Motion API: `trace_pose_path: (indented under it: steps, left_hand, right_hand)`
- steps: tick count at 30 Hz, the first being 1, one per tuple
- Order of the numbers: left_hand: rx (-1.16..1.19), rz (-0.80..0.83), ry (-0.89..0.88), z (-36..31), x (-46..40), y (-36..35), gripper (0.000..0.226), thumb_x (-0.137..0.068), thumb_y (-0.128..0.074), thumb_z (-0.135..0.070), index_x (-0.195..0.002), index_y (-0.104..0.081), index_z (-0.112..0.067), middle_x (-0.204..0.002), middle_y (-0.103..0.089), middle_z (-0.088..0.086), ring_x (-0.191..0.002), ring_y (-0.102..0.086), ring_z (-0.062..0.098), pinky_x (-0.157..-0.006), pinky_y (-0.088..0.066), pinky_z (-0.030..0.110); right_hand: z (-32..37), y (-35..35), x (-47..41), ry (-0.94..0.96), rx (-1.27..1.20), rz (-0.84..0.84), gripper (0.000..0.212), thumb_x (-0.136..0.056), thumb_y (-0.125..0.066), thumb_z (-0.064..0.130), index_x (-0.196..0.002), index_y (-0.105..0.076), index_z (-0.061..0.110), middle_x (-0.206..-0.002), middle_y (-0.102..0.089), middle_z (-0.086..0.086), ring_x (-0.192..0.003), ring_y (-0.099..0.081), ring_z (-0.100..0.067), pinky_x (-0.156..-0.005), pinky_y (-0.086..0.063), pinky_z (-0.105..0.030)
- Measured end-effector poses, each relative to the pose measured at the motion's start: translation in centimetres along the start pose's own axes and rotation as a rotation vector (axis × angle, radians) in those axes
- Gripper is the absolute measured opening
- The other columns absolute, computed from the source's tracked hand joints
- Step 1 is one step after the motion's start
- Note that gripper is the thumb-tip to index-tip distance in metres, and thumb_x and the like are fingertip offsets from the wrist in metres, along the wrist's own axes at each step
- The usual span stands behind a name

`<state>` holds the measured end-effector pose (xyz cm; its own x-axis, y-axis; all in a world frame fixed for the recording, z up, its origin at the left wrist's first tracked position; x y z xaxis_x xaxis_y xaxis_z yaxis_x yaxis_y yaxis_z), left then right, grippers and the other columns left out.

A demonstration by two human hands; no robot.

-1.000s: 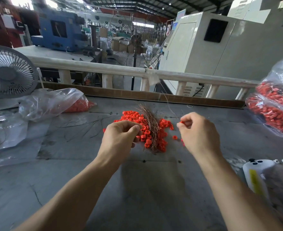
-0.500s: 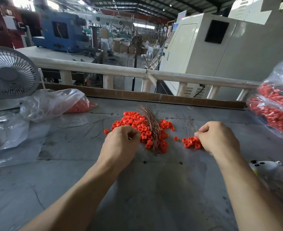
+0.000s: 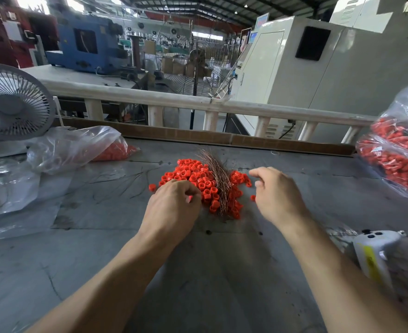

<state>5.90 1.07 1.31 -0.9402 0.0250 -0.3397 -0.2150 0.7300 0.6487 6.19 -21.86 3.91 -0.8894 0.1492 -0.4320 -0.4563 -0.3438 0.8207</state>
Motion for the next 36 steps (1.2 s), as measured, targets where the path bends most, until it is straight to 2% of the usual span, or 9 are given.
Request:
trace_pose_path:
  steps: [4, 8, 13, 18, 22, 25, 27, 33, 36]
  left_hand:
    - [-0.03, -0.018, 0.004, 0.1, -0.1, 0.1, 0.014, -0.096, -0.062, -0.029, -0.099, -0.075, -0.031, -0.1, -0.062, -0.014, -0.1, -0.056, 0.013, -0.086, -0.045, 0.032]
    - [-0.066, -0.008, 0.005, 0.2, -0.1, -0.1, 0.017, -0.097, -0.059, -0.031, -0.107, -0.074, -0.032, -0.118, -0.061, -0.011, -0.113, -0.052, 0.015, -0.099, -0.041, 0.036]
    - [-0.121, 0.054, 0.028, 0.5, -0.1, -0.7, 0.024, -0.098, -0.056, -0.03, -0.117, -0.07, -0.034, -0.132, -0.06, -0.01, -0.122, -0.05, 0.016, -0.104, -0.037, 0.036]
    - [-0.1, 0.043, 0.031, 0.6, -0.2, -0.4, 0.023, -0.097, -0.057, -0.031, -0.116, -0.07, -0.034, -0.126, -0.063, -0.009, -0.121, -0.051, 0.016, -0.105, -0.039, 0.037]
    - [-0.127, 0.049, 0.023, 0.5, -0.2, -0.4, 0.025, -0.097, -0.055, -0.03, -0.118, -0.069, -0.034, -0.126, -0.062, -0.009, -0.121, -0.051, 0.017, -0.105, -0.038, 0.038]
    - [-0.148, 0.04, 0.015, 0.4, -0.2, -0.2, 0.026, -0.098, -0.055, -0.03, -0.12, -0.068, -0.034, -0.126, -0.062, -0.008, -0.121, -0.051, 0.017, -0.103, -0.037, 0.037]
    - [-0.167, 0.034, 0.011, 0.4, -0.2, -0.2, 0.025, -0.098, -0.056, -0.031, -0.12, -0.068, -0.034, -0.126, -0.061, -0.009, -0.122, -0.051, 0.018, -0.103, -0.036, 0.037]
    - [-0.187, 0.051, 0.003, 0.8, -0.3, -1.0, 0.024, -0.097, -0.058, -0.033, -0.119, -0.067, -0.036, -0.123, -0.061, -0.01, -0.118, -0.05, 0.017, -0.096, -0.033, 0.034]
    - [-0.188, 0.056, -0.008, 0.8, -0.3, -1.3, 0.024, -0.097, -0.057, -0.032, -0.117, -0.068, -0.037, -0.12, -0.061, -0.011, -0.115, -0.05, 0.016, -0.094, -0.032, 0.033]
  right_hand:
    - [1.1, -3.5, -0.2, -0.02, -0.054, 0.238, 0.075, -0.089, -0.038, -0.013, -0.16, -0.036, 0.014, -0.166, -0.033, -0.004, -0.154, -0.028, -0.018, -0.124, -0.017, -0.026]
    - [1.3, -6.0, -0.3, -0.015, 0.005, 0.388, 0.082, -0.088, -0.033, -0.009, -0.164, -0.022, 0.018, -0.173, -0.011, 0.0, -0.159, -0.007, -0.015, -0.128, -0.006, -0.031]
    - [1.2, -5.9, -0.2, 0.008, 0.024, 0.388, 0.075, -0.088, -0.034, -0.008, -0.16, -0.034, 0.014, -0.171, -0.02, -0.001, -0.158, -0.015, -0.017, -0.126, -0.01, -0.03]
    - [0.2, -4.2, 0.3, -0.004, -0.077, 0.324, 0.08, -0.087, -0.034, -0.012, -0.16, -0.036, 0.02, -0.166, -0.034, -0.002, -0.154, -0.029, -0.015, -0.126, -0.017, -0.026]
    - [-1.1, -3.2, 0.2, -0.082, -0.044, 0.235, 0.073, -0.089, -0.041, -0.008, -0.156, -0.042, 0.02, -0.158, -0.048, -0.005, -0.145, -0.043, -0.024, -0.116, -0.032, -0.028]
    - [-1.7, -2.6, -0.1, -0.113, 0.03, 0.15, 0.056, -0.089, -0.049, -0.003, -0.14, -0.06, 0.02, -0.14, -0.06, -0.004, -0.127, -0.055, -0.028, -0.093, -0.044, -0.031]
    - [-2.2, -2.3, -0.3, -0.154, 0.076, 0.118, 0.042, -0.091, -0.056, 0.004, -0.127, -0.068, 0.022, -0.13, -0.063, -0.003, -0.119, -0.057, -0.029, -0.082, -0.038, -0.028]
    - [-2.2, -2.3, -0.2, -0.181, 0.127, 0.159, 0.03, -0.091, -0.063, 0.01, -0.111, -0.075, 0.029, -0.121, -0.072, -0.001, -0.112, -0.064, -0.026, -0.086, -0.051, -0.031]
    - [-2.0, -2.2, 0.1, -0.167, 0.1, 0.161, 0.026, -0.093, -0.065, 0.012, -0.106, -0.077, 0.031, -0.113, -0.074, 0.001, -0.102, -0.066, -0.023, -0.076, -0.041, -0.025]
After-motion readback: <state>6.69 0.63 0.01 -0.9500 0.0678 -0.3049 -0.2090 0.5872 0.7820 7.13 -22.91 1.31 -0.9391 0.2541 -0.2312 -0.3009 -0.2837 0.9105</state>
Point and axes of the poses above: each hand's wrist, its own x-axis away from the middle knuckle, its own y-axis out of the back of the hand, z = x × y, the point moved 9 cm from there along -x, towards the middle knuckle
